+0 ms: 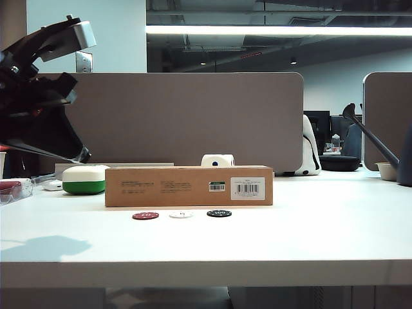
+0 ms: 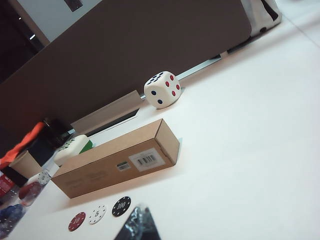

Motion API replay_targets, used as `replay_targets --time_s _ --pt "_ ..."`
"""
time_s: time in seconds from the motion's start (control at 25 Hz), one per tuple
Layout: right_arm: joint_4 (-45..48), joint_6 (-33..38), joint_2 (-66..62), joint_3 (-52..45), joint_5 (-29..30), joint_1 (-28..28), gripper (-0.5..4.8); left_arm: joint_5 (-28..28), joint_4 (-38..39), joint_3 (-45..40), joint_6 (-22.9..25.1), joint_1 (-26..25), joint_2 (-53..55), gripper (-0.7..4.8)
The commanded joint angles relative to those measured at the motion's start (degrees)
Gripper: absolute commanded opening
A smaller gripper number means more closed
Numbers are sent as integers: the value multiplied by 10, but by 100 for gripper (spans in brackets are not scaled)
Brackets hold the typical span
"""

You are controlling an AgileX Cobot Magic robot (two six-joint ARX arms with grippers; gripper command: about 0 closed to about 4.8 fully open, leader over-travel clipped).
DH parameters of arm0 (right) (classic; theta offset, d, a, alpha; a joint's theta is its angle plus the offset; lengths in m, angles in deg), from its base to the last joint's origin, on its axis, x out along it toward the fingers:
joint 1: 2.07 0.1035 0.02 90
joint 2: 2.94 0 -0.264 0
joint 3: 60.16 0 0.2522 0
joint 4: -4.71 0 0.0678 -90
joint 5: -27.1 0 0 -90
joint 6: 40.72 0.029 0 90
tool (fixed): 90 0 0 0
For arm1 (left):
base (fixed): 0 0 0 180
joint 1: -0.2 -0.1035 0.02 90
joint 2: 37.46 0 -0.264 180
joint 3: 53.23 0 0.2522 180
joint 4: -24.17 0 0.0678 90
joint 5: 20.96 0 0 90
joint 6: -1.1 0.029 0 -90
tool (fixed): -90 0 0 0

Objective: Push the chip with the lowest value in the row forward next to the rectangular box.

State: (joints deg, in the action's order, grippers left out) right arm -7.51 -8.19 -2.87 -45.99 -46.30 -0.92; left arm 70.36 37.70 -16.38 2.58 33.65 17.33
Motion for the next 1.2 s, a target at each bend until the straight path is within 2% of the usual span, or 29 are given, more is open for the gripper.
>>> replay_targets --time_s 0.04,0.12,0.4,0.56,0.6,0.68,0.88,0.96,1.2 --pt "-69 30 -9 26 -24 0 -9 0 -7 3 0 0 -1 -5" --pt "-92 18 -17 42 -33 0 -9 0 -7 3 0 0 -1 -5" --pt "-86 -1 -71 111 -82 1 -9 0 -7 3 0 0 -1 -5" --pt "-81 -31 -193 189 -78 3 -9 0 -7 3 0 0 -1 -5" --pt "-77 -48 -259 227 -72 11 -9 0 -7 3 0 0 -1 -5" --pt "-80 -113 -375 292 -64 50 -9 0 -7 3 0 0 -1 -5" --pt "-76 -137 -555 411 -70 148 -9 0 -7 3 0 0 -1 -5" --pt "-74 -153 -690 516 -89 224 -9 0 -7 3 0 0 -2 -5" --pt "-136 -160 -854 654 -85 289 -9 0 -7 3 0 0 -2 -5"
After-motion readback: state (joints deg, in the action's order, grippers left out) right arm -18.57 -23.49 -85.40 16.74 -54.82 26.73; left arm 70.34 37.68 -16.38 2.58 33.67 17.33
